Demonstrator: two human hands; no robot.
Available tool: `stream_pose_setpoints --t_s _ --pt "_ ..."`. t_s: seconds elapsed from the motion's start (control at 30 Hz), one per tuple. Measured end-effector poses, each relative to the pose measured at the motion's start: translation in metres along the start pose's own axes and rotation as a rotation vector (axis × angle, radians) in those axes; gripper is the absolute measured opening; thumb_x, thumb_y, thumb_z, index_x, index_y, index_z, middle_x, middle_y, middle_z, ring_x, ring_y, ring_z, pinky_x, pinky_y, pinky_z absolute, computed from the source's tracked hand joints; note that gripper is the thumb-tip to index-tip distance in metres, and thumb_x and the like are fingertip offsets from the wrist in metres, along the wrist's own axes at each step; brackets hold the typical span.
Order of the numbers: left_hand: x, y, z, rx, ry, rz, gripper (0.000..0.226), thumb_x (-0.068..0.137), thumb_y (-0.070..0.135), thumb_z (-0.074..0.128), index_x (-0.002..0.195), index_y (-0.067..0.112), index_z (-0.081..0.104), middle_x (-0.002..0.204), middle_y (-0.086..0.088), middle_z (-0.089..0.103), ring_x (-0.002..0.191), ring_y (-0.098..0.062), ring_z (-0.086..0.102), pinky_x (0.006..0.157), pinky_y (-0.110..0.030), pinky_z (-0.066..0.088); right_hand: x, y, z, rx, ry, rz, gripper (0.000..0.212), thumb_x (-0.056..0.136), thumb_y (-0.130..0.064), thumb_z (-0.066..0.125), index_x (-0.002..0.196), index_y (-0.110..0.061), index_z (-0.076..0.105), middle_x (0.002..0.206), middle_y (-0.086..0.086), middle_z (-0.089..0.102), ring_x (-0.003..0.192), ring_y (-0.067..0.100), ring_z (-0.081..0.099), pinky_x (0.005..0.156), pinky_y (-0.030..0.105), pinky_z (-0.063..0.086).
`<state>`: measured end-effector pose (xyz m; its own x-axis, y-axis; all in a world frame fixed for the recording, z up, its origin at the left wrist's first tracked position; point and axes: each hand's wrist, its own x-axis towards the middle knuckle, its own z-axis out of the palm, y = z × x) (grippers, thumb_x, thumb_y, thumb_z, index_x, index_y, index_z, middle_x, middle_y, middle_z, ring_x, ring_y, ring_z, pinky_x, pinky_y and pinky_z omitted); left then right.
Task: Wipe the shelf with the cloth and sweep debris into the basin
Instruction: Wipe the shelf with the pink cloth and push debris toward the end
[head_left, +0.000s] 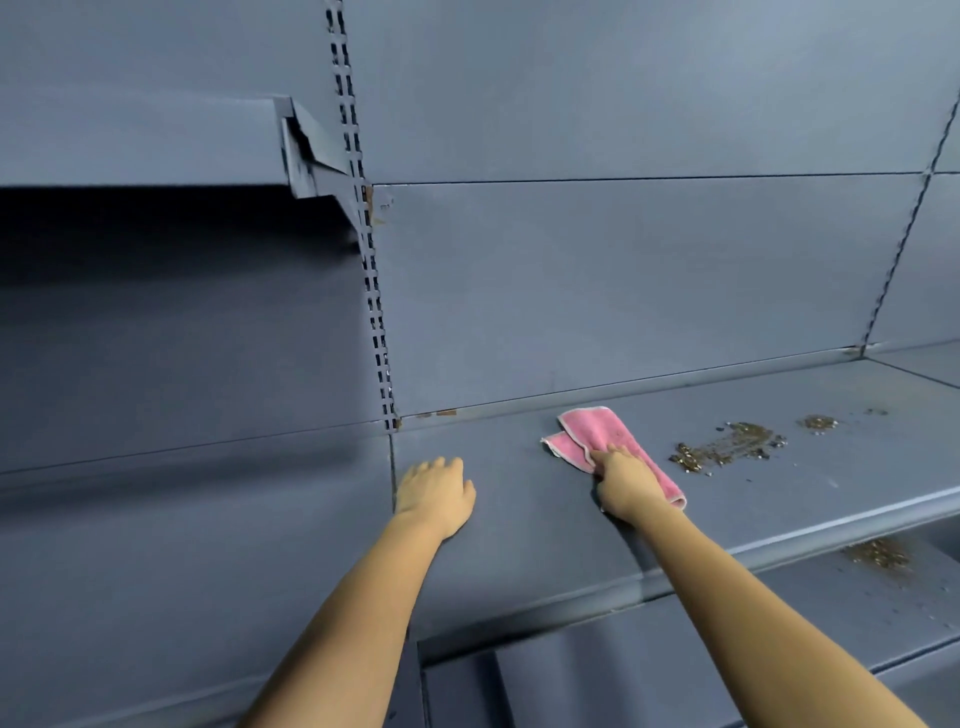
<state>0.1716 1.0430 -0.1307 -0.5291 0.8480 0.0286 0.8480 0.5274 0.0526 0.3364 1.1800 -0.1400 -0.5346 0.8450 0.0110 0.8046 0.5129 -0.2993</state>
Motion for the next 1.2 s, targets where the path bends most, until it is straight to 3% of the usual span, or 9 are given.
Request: stream_pose_setpoints --t_s 0.13,0.27,0.43,0.57,0.63,0.73,0.93,1.03,1.2 --pt "0.006 0.003 -0.001 -0.004 0.006 -0.028 0.038 0.101 0.028 0.029 0.125 0.006 0.048 0.132 -0.011 0.053 0.124 -0.029 0.049 0.102 -0.036 0.038 0.010 0.031 -0.018 -0.025 -0.023 0.110 0.047 0.086 -0.004 0.044 0.132 -0.014 0.048 0.137 0.011 0.050 0.126 0.028 0.048 0.099 0.029 0.039" --pt "0.011 0.002 -0.009 -0.018 0.032 -0.050 0.038 0.101 0.028 0.029 0.126 0.006 0.047 0.132 -0.011 0.052 0.124 -0.029 0.048 0.102 -0.036 0.038 0.017 0.027 -0.036 0.033 -0.100 0.217 0.052 0.081 -0.004 0.059 0.132 -0.011 0.050 0.127 0.015 0.061 0.118 0.029 0.057 0.095 0.030 0.045" --pt "0.012 0.001 -0.020 -0.025 0.066 -0.091 0.038 0.101 0.027 0.030 0.128 0.005 0.046 0.136 -0.011 0.050 0.128 -0.029 0.045 0.103 -0.037 0.037 0.016 -0.043 -0.028 0.075 -0.007 -0.019 0.045 0.081 -0.004 0.060 0.126 -0.007 0.054 0.126 0.018 0.060 0.117 0.033 0.056 0.095 0.033 0.044" --pt "0.010 -0.002 -0.024 0.000 0.085 -0.112 0.038 0.100 0.027 0.032 0.128 0.006 0.046 0.136 -0.012 0.051 0.128 -0.029 0.046 0.104 -0.036 0.037 0.006 -0.095 0.012 0.112 -0.214 -0.190 0.030 0.083 -0.001 0.050 0.107 -0.019 0.053 0.122 0.015 0.055 0.116 0.030 0.053 0.098 0.039 0.040" --pt "0.010 -0.004 -0.024 0.003 0.091 -0.122 0.038 0.100 0.026 0.032 0.129 0.007 0.046 0.136 -0.012 0.051 0.128 -0.029 0.046 0.103 -0.036 0.037 0.003 -0.101 0.033 0.042 -0.270 -0.244 0.043 0.080 0.000 0.054 0.122 -0.013 0.051 0.135 0.013 0.047 0.130 0.028 0.041 0.110 0.038 0.031" --pt "0.009 -0.004 -0.022 0.014 0.077 -0.129 0.038 0.100 0.027 0.031 0.129 0.006 0.046 0.136 -0.012 0.050 0.128 -0.029 0.046 0.103 -0.035 0.037 0.000 -0.088 0.038 0.061 -0.132 -0.319 0.061 0.085 -0.004 0.054 0.143 -0.011 0.034 0.153 0.014 0.027 0.145 0.026 0.019 0.119 0.033 0.016" --pt "0.010 0.011 -0.014 0.005 0.046 -0.118 0.038 0.101 0.026 0.029 0.129 0.007 0.045 0.134 -0.009 0.051 0.126 -0.028 0.046 0.101 -0.034 0.037 0.012 -0.017 0.016 0.059 0.013 -0.171 0.042 0.094 -0.016 0.045 0.135 -0.008 0.043 0.142 0.019 0.042 0.138 0.028 0.031 0.113 0.033 0.022" --pt "0.011 0.020 -0.010 -0.020 0.042 -0.097 0.038 0.101 0.026 0.029 0.129 0.007 0.045 0.133 -0.010 0.051 0.125 -0.028 0.046 0.101 -0.034 0.037 0.013 0.027 0.002 0.073 0.068 -0.078 0.039 0.100 -0.022 0.028 0.131 -0.011 0.048 0.141 0.019 0.045 0.136 0.028 0.035 0.112 0.034 0.024" --pt "0.010 0.030 -0.005 -0.017 0.030 -0.079 0.039 0.101 0.026 0.029 0.132 0.007 0.043 0.135 -0.010 0.050 0.126 -0.028 0.046 0.103 -0.034 0.036 0.014 0.051 -0.014 0.078 0.001 0.013 0.042 0.099 -0.029 0.029 0.114 -0.005 0.059 0.127 0.021 0.056 0.121 0.033 0.049 0.101 0.036 0.037"
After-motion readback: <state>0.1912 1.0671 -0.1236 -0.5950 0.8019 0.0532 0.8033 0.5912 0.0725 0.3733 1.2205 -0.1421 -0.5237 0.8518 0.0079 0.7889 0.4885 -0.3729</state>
